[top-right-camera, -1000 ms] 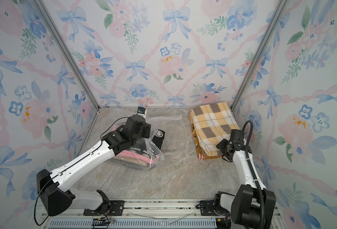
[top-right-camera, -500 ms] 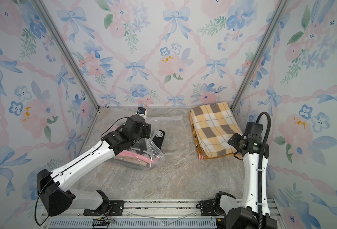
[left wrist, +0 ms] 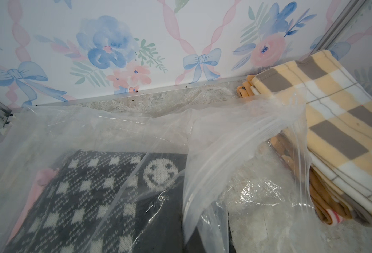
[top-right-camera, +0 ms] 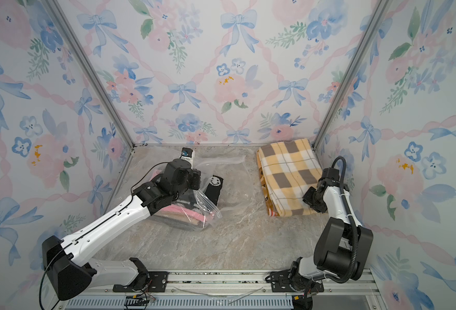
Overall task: Take the blanket out of the vacuum bag
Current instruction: Place the blanket at the corner of the board.
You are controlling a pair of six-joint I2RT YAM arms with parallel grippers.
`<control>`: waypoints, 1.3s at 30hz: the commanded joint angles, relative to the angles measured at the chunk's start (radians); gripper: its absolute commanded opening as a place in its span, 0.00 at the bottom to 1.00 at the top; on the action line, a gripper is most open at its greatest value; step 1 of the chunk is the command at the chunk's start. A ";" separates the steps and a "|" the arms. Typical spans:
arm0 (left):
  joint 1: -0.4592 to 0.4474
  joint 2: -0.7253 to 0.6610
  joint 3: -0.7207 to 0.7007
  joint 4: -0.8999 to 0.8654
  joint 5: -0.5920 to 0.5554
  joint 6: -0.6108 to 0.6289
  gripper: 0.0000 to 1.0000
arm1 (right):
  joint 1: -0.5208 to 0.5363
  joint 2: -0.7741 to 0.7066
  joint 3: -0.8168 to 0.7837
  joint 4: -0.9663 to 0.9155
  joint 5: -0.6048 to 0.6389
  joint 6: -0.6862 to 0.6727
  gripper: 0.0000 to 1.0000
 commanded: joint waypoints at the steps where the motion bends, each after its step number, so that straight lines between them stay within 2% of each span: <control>1: 0.011 0.002 -0.006 -0.006 0.001 -0.001 0.00 | -0.005 0.018 -0.027 -0.040 0.033 -0.013 0.40; 7: 0.020 0.020 0.006 -0.005 0.006 0.013 0.00 | 0.020 -0.037 -0.014 -0.103 0.157 -0.036 0.41; 11: 0.029 0.004 -0.006 -0.006 0.005 0.018 0.00 | 0.132 -0.128 0.075 -0.229 0.362 -0.034 0.43; 13: 0.034 -0.003 -0.012 -0.006 0.004 0.019 0.00 | 0.177 -0.158 0.144 -0.282 0.419 -0.027 0.45; 15: 0.038 -0.003 -0.014 -0.008 0.005 0.020 0.00 | 0.208 -0.178 0.215 -0.298 0.432 -0.036 0.49; 16: 0.040 -0.001 -0.012 -0.008 0.003 0.020 0.00 | 0.219 -0.185 0.245 -0.281 0.425 -0.051 0.56; 18: 0.041 0.003 -0.007 -0.007 0.006 0.018 0.00 | 0.226 -0.200 0.268 -0.194 0.402 -0.081 0.70; 20: 0.042 0.013 0.006 -0.008 0.012 0.016 0.00 | 0.223 -0.194 0.280 -0.034 0.358 -0.134 0.87; 22: 0.040 0.022 0.017 -0.008 0.019 0.012 0.00 | 0.216 -0.161 0.295 0.098 0.312 -0.177 0.99; 23: 0.040 0.027 0.022 -0.007 0.022 0.009 0.00 | 0.205 -0.131 0.309 0.167 0.279 -0.190 0.96; 26: 0.039 0.039 0.031 -0.007 0.029 0.001 0.00 | 0.153 0.002 0.423 0.235 0.147 -0.214 0.96; 31: 0.038 0.049 0.019 -0.005 0.028 -0.006 0.00 | 0.055 0.299 0.681 0.205 -0.120 -0.268 0.98; 34: 0.039 0.057 0.011 -0.006 0.034 -0.006 0.00 | 0.049 0.433 0.782 0.222 -0.138 -0.324 0.96; 36: 0.040 0.062 0.011 -0.005 0.032 -0.003 0.00 | 0.048 0.508 0.839 0.241 -0.195 -0.351 0.93; 39: 0.039 0.073 0.022 -0.006 0.022 0.002 0.00 | 0.046 0.615 0.941 0.237 -0.243 -0.390 0.84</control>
